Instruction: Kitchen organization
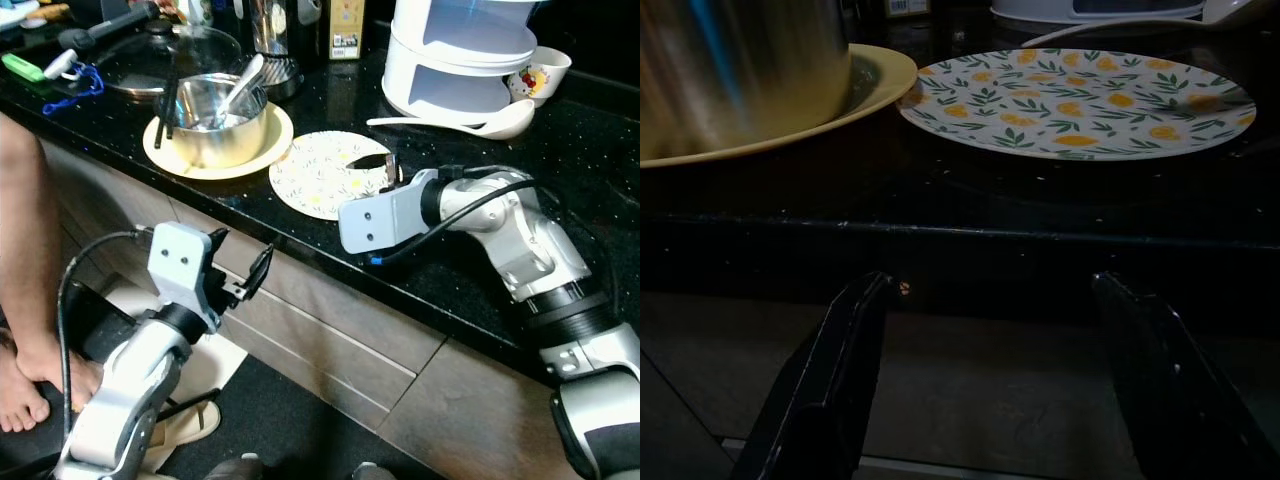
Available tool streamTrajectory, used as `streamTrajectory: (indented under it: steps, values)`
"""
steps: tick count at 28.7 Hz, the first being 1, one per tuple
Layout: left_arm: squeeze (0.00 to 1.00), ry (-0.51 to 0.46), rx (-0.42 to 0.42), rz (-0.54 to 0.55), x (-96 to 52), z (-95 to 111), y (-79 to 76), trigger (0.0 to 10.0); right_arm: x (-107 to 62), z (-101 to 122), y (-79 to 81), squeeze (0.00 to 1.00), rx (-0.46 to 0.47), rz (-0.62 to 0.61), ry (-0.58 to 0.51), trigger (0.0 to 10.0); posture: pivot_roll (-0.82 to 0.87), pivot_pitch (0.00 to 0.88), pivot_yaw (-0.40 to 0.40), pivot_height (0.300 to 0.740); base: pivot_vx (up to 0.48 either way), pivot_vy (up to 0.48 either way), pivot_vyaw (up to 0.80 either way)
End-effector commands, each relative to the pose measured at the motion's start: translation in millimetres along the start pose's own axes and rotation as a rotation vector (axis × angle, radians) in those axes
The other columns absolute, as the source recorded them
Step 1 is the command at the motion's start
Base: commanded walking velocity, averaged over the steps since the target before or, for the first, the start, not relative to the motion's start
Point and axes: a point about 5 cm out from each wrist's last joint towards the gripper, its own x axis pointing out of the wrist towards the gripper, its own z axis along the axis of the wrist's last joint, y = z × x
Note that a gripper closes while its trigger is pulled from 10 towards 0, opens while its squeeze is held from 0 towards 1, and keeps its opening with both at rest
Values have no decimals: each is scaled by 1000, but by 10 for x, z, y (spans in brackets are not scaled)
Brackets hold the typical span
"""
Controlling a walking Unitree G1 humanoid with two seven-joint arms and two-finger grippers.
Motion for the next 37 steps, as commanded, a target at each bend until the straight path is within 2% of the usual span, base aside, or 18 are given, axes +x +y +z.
streamTrajectory:
  steps: [1, 2, 11, 13, 18, 19, 20, 21, 23, 24, 37]
  values:
    - [0, 10, -8, -8, -12, -3, -21, 10000, -3, -52, 69, 902, -5, 46, 29, 10000, 63, 104, -38, 740, 0, 0, 0]
    - [0, 10, -9, -9, -12, -2, -24, 10000, -9, -62, 71, 8, -7, 51, 35, 10000, 61, 105, -39, 740, 0, 0, 0]
    - [0, 3, -12, -10, -5, 15, -33, 10000, 171, 46, 288, 0, 4, 112, 27, 10000, 57, 110, -43, 740, 0, 0, 0]
    - [0, 1, -12, -10, -4, 20, -34, 10000, 190, 57, 297, 0, 10, 112, 26, 10000, 57, 110, -43, 740, 0, 0, 0]
    - [0, -6, -12, -8, 1, 39, -22, 10000, 295, 45, 218, 0, 42, -7, 87, 10000, 57, 112, -46, 740, 0, 0, 0]
    - [0, -8, -12, -6, 1, 43, -22, 10000, 328, 44, 223, 0, 54, -37, 104, 4824, 58, 112, -46, 740, 0, 0, 0]
    - [0, -8, -12, -6, 1, 43, -22, 10000, 328, 44, 223, 0, 54, -37, 104, 4824, 58, 112, -46, 740, 0, 0, 0]
    - [0, -9, -13, -6, 1, 44, -25, 10000, 341, 47, 236, 0, 53, -39, 114, 3059, 58, 112, -46, 740, 0, 0, 0]
    - [0, -10, -14, -6, -1, 46, -29, 10000, 366, 61, 263, 0, 54, -40, 119, 1451, 59, 112, -47, 740, 0, 0, 0]
    - [0, -10, -14, -6, -2, 46, -32, 10000, 382, 76, 288, 0, 53, -35, 117, 0, 59, 112, -46, 740, 0, 0, 0]
    - [0, -9, -17, -5, -7, 46, -36, 10000, 451, 104, 317, 0, 50, -67, 138, 0, 62, 106, -51, 740, 0, 0, 0]
